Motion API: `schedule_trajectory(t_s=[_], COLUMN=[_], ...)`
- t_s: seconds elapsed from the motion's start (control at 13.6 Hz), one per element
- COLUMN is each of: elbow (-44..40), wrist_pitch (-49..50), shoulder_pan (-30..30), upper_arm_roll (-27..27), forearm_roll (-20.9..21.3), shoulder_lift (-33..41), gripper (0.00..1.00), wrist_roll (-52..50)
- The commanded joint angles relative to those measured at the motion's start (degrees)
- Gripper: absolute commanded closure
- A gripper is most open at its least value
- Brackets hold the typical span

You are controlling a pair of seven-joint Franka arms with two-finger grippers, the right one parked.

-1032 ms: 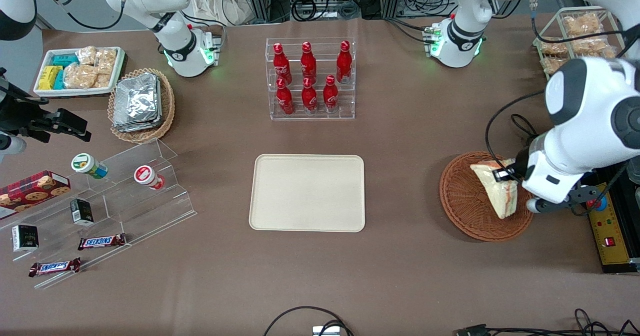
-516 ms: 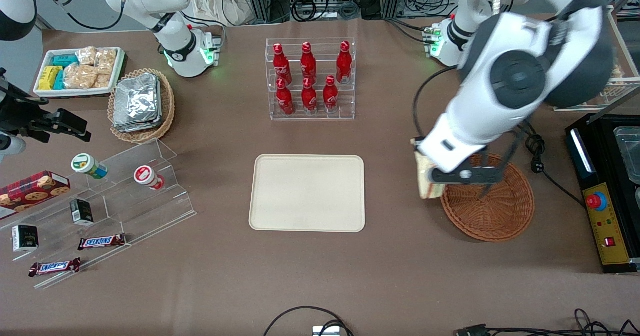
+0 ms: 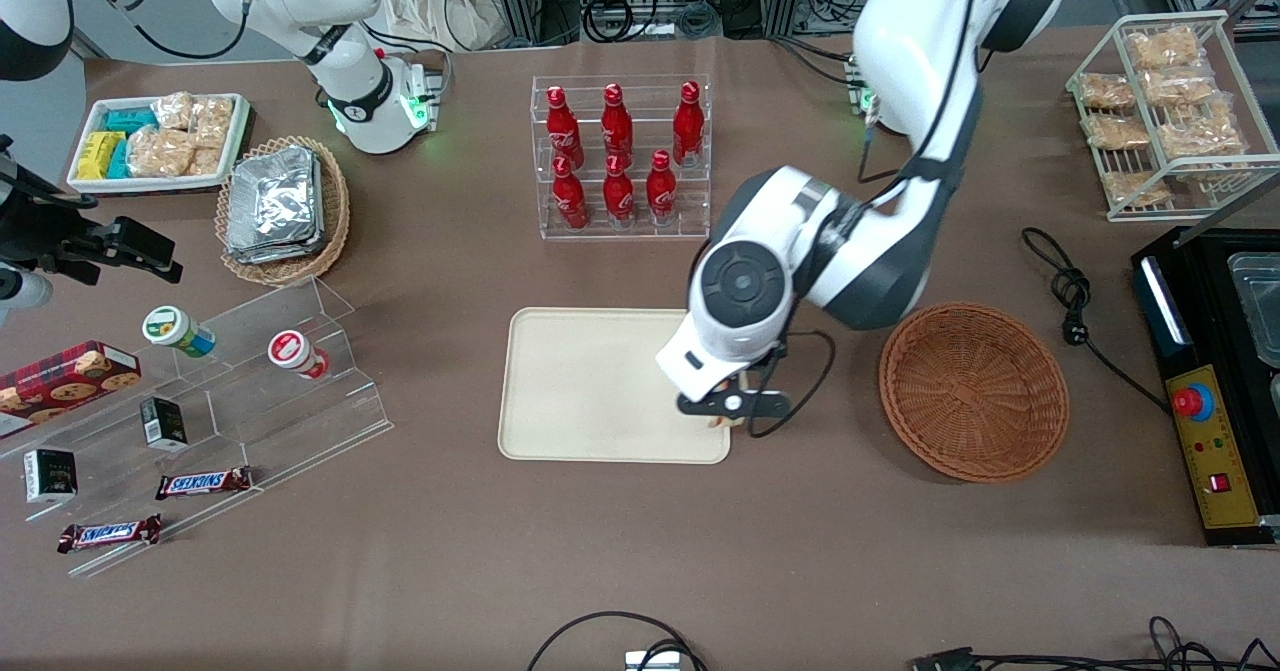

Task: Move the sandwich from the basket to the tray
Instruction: 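Lift the sandwich and carry it with the left gripper to the tray, then lower the sandwich onto the tray and open the left gripper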

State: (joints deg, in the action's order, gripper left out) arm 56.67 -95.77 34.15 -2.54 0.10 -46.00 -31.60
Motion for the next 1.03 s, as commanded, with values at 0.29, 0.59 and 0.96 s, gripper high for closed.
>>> schedule_trajectory(t_s=[0.29, 0.59, 0.96], elbow=[-0.8, 0.6, 3.6], wrist_pitch=[-9.0, -10.4, -15.1], shoulder_pan=[6.5, 7.1, 7.1], upper_arm_roll=[6.4, 6.4, 6.5], forearm_roll=[2.2, 3.3, 3.7], shoulder_lift=[-9.4, -10.3, -9.7], gripper=[1.00, 0.93, 0.00], wrist_roll=[-0.3, -1.1, -2.2])
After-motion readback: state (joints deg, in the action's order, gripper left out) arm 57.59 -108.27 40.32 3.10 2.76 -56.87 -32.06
